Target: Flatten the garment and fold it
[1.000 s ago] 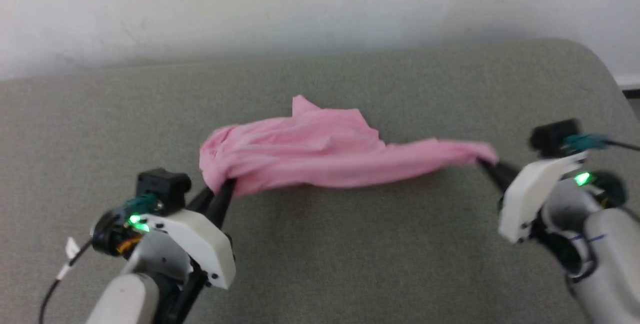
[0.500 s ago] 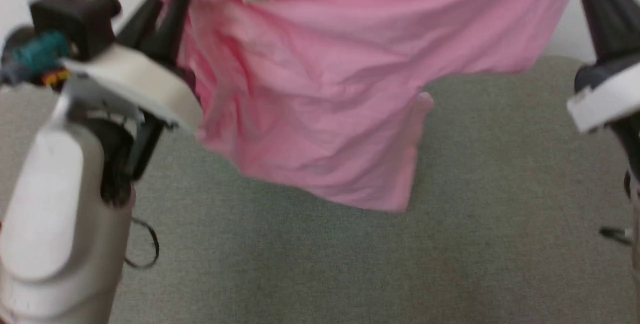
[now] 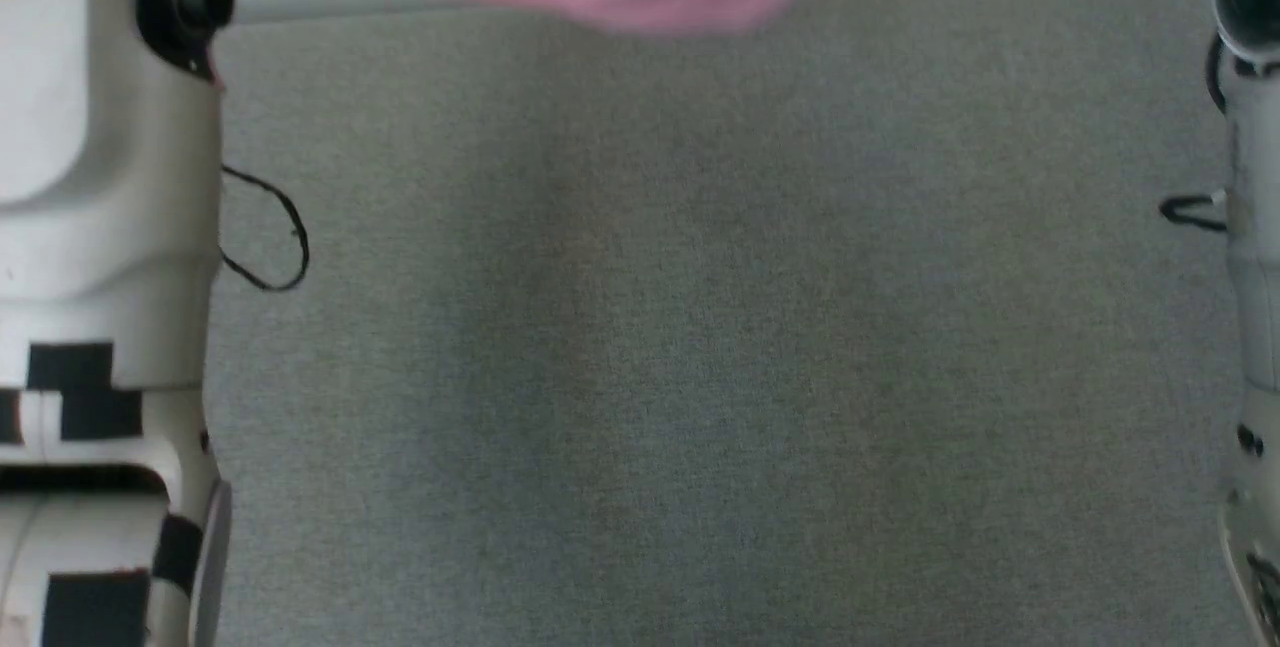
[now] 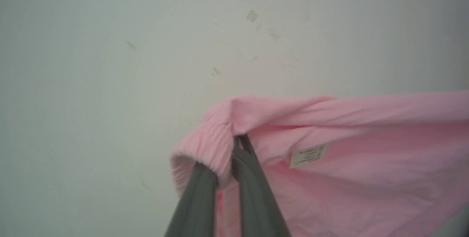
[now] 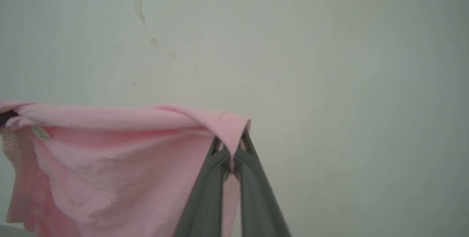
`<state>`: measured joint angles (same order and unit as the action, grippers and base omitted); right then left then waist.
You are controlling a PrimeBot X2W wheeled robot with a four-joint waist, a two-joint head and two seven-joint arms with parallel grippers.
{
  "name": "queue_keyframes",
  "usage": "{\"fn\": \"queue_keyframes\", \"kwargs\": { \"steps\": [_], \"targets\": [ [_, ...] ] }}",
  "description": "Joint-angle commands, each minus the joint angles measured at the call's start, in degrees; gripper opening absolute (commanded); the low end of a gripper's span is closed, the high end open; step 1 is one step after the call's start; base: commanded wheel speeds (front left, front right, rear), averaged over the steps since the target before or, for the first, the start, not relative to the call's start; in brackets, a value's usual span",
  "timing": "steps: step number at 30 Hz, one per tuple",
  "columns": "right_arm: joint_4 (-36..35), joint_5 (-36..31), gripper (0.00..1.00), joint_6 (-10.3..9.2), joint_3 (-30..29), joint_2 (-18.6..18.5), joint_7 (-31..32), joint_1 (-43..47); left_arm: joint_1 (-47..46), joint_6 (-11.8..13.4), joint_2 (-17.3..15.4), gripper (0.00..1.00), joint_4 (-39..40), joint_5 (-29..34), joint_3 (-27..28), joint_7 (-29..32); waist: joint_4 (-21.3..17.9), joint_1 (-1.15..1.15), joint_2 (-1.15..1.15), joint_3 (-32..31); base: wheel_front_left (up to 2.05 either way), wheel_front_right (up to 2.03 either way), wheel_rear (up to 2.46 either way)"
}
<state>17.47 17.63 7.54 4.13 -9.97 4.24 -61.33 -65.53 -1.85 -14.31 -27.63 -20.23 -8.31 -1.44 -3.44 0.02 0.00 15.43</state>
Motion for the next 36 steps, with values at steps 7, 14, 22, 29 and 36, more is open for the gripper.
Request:
{"fn": "queue_keyframes", "kwargs": {
  "steps": [7,14,22,29,36],
  "targets": [
    [13.7,1.7,0.0,-0.05,5.8,2.4,-8.1,-6.5,-5.1,-1.1,-0.1,0.0,-15.1,1.1,-0.3,-7.8,-2.9,-0.02,0.0,7.0,0.0,0.0,0.0],
    [23.9,5.6,0.0,-0.05,13.9,2.4,-9.4,-1.6,-0.1,-2.9,2.2,0.0,-26.4,-1.0,-0.7,-10.6,-2.3,-0.02,0.0,6.0,0.0,0.0,0.0],
    [23.1,9.7,0.0,-0.05,23.6,-1.3,-14.2,14.0,12.5,-4.4,5.8,0.0,-32.8,-5.6,0.3,-10.3,-1.0,-0.02,0.0,-0.3,0.0,0.0,0.0],
    [11.8,10.2,0.0,-0.05,23.3,-5.8,-16.1,31.5,28.7,-5.3,6.9,0.0,-25.6,-5.6,-3.1,-11.7,-0.6,-0.02,0.0,-7.3,0.0,0.0,0.0],
    [-7.6,6.6,0.0,-0.05,16.7,-8.7,-0.4,49.7,47.7,-3.3,3.9,0.0,-7.0,-6.7,-4.0,-4.3,-1.2,-0.02,0.0,-12.6,0.0,0.0,0.0]
  ]
}}
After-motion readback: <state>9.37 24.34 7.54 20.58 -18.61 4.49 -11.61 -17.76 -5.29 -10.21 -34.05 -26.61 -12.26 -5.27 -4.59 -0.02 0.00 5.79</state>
